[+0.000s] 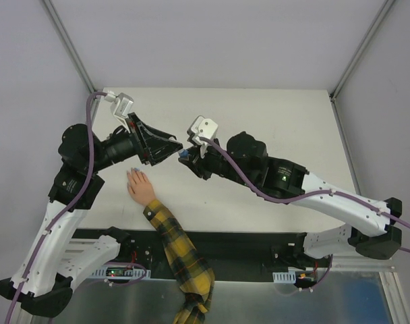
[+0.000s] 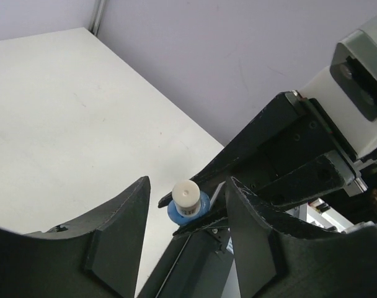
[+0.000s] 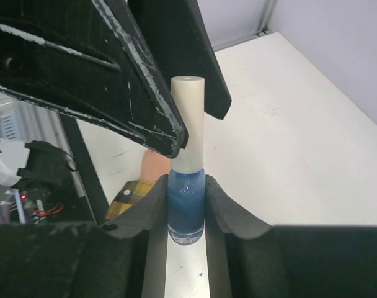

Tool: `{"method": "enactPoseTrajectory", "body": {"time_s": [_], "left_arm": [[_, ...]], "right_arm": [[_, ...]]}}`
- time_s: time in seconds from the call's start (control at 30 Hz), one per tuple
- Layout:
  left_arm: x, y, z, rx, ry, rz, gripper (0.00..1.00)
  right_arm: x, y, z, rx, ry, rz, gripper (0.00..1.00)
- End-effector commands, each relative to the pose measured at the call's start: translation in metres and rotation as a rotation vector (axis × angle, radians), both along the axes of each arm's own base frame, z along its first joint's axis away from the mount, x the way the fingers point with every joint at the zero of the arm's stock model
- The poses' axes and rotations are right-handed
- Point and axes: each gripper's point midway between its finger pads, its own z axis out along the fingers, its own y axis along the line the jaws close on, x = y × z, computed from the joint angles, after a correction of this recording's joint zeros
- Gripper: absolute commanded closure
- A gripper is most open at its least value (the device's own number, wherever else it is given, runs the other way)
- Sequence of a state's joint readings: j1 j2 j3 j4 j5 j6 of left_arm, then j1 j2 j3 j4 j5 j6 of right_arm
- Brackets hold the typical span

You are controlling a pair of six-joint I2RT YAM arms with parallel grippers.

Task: Paint the nails

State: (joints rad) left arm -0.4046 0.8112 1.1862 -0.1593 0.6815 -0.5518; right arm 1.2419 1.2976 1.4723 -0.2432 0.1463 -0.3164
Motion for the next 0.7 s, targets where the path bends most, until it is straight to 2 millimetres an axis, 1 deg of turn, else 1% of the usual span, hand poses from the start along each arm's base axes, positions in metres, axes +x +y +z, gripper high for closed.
{"method": "enactPoseTrajectory", "body": {"time_s": [0.0, 0.03, 0.07, 0.17, 0.2, 0.23, 0.27, 0.3, 0.37, 0.4, 0.43, 0.47, 0.5, 0.53, 0.57, 0.6, 0.63, 0.67], "left_arm": [[0.004, 0.000, 0.008, -0.019, 0.009, 0.008, 0.50], [0.004, -0.001, 0.008, -0.022, 0.017, 0.007, 0.51], [0.007, -0.002, 0.006, -0.019, 0.025, 0.006, 0.51], [0.009, -0.006, 0.005, -0.013, 0.031, -0.014, 0.60], [0.005, -0.008, 0.005, -0.011, 0.032, -0.041, 0.73], [0.004, -0.009, 0.006, -0.011, 0.026, -0.054, 0.81], [0.003, -0.010, 0.006, -0.008, 0.021, -0.070, 0.94], [0.002, -0.011, 0.005, -0.004, 0.016, -0.081, 1.00], [-0.004, -0.013, 0.007, 0.009, -0.015, -0.126, 1.00], [-0.009, -0.014, 0.009, 0.012, -0.032, -0.155, 1.00], [-0.022, -0.016, 0.011, 0.018, -0.057, -0.230, 1.00], [-0.029, -0.017, 0.016, 0.013, -0.093, -0.268, 1.00], [-0.036, -0.017, 0.017, 0.011, -0.117, -0.313, 1.00], [-0.049, -0.018, 0.015, 0.012, -0.136, -0.389, 1.00], [-0.058, -0.017, 0.025, -0.004, -0.211, -0.424, 1.00], [-0.064, -0.016, 0.027, -0.009, -0.234, -0.455, 1.00], [-0.070, -0.016, 0.025, -0.016, -0.227, -0.486, 1.00], [-0.084, -0.012, 0.034, -0.025, -0.326, -0.539, 1.00]], "right_arm": [[0.016, -0.004, 0.042, 0.085, -0.085, -0.111, 1.00], [0.016, -0.003, 0.047, 0.088, -0.086, -0.113, 1.00], [0.017, 0.001, 0.043, 0.072, -0.088, -0.118, 1.00], [0.015, 0.004, 0.045, 0.074, -0.102, -0.112, 1.00], [0.015, 0.006, 0.045, 0.074, -0.102, -0.109, 1.00], [0.015, 0.007, 0.046, 0.077, -0.100, -0.104, 1.00], [0.010, 0.009, 0.048, 0.080, -0.098, -0.071, 1.00], [0.006, 0.009, 0.047, 0.078, -0.096, -0.053, 1.00], [-0.004, 0.010, 0.046, 0.086, -0.084, 0.018, 1.00], [-0.004, 0.006, 0.043, 0.093, -0.067, 0.041, 1.00], [-0.006, 0.005, 0.044, 0.112, -0.044, 0.076, 1.00], [-0.030, 0.011, 0.043, 0.148, 0.034, 0.233, 1.00], [-0.027, 0.007, 0.036, 0.156, 0.083, 0.275, 1.00], [-0.052, 0.005, 0.046, 0.202, 0.109, 0.439, 1.00], [-0.062, 0.003, 0.049, 0.230, 0.173, 0.495, 1.00], [-0.062, 0.000, 0.052, 0.262, 0.183, 0.541, 1.00], [-0.081, -0.005, 0.055, 0.275, 0.209, 0.657, 1.00], [-0.087, -0.007, 0.057, 0.287, 0.223, 0.697, 1.00]]}}
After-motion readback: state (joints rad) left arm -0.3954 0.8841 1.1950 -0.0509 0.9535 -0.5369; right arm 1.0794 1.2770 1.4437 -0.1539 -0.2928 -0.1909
